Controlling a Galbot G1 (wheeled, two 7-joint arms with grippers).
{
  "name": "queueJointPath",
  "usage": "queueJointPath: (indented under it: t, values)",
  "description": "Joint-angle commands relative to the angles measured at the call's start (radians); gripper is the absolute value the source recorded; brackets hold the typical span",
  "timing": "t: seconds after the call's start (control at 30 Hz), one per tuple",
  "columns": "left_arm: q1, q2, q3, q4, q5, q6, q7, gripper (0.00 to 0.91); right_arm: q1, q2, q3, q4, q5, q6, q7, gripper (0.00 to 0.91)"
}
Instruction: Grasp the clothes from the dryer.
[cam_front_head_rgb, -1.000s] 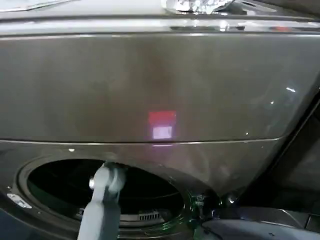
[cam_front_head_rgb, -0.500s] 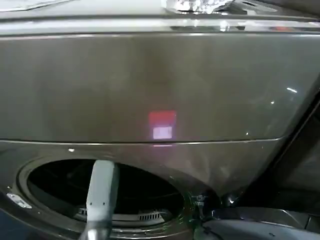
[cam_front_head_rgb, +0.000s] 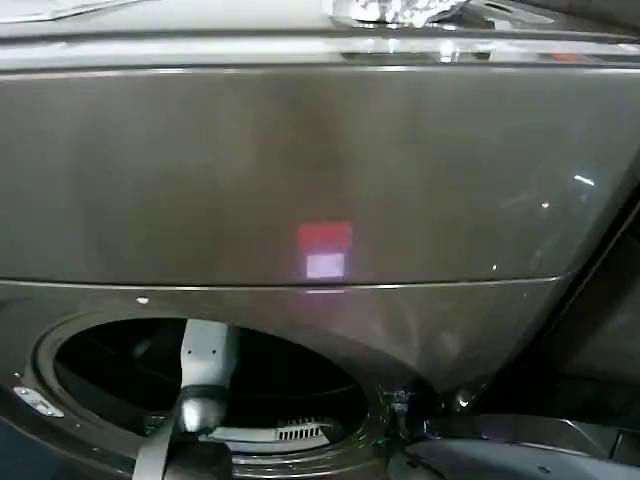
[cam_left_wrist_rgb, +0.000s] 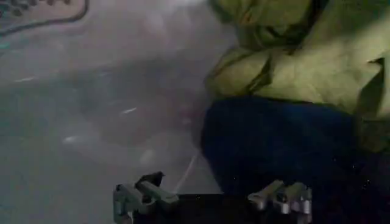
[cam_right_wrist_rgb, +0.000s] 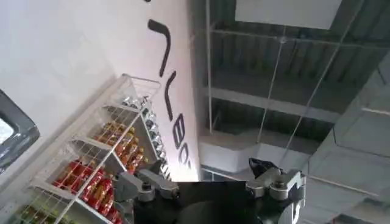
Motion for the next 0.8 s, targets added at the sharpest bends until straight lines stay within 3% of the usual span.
queueJointPath:
  t: [0.03, 0.37, 0.8]
  values:
    - [-0.056, -0.049, 0.009, 0.122, 0.016, 0.032, -0.037, 0.907, 0.005, 0.003, -0.008, 0.008, 0.001, 0.000, -0.002, 0.907]
    - [-0.072, -0.044, 0.105, 0.262, -0.026, 0.066, -0.083, 0.907, 0.002, 0.009, -0.012, 0.021, 0.017, 0.000, -0.008, 0.907]
    - [-0.037, -0.010, 0.098, 0.241, 0.073, 0.150, -0.086, 0.907, 0.003, 0.013, -0.024, 0.033, 0.021, 0.000, -0.007, 0.907]
